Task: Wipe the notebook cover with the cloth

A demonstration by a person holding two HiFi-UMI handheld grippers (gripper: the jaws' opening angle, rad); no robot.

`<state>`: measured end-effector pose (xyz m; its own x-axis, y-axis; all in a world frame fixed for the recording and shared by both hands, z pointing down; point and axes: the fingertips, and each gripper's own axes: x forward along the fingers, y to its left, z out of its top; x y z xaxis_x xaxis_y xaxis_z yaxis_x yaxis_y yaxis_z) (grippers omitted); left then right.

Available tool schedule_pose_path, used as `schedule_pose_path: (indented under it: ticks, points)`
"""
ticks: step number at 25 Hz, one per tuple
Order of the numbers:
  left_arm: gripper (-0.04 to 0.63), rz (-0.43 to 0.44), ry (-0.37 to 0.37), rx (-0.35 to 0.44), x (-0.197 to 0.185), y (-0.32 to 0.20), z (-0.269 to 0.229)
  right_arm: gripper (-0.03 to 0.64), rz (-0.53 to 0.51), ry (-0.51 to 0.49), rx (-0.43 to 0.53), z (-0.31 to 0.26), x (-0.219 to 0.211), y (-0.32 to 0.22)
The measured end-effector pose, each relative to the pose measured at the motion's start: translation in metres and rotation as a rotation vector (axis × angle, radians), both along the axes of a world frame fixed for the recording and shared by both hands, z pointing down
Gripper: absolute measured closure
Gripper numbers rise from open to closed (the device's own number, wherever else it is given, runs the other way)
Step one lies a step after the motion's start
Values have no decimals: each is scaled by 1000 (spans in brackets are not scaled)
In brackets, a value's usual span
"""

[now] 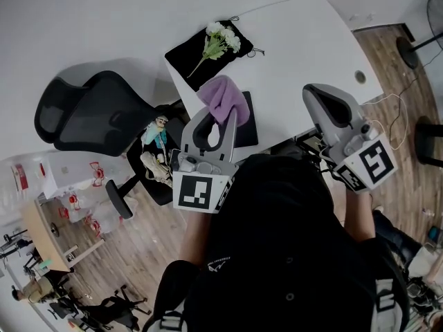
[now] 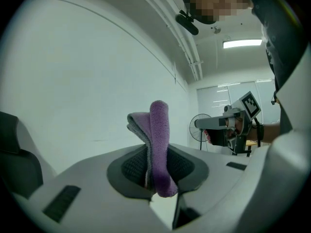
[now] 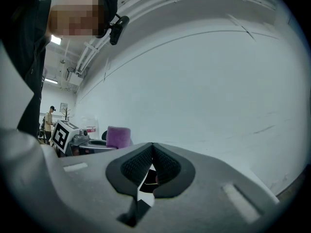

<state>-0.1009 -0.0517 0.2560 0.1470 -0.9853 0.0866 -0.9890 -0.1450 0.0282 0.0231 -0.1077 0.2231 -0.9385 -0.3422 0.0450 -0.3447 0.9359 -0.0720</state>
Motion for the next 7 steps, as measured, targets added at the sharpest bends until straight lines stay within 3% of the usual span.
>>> schedule_pose_path:
  ticks: [7]
  points:
    - [509,14,1,-3,8,-2,1,612,0,4,-3,3,6,3]
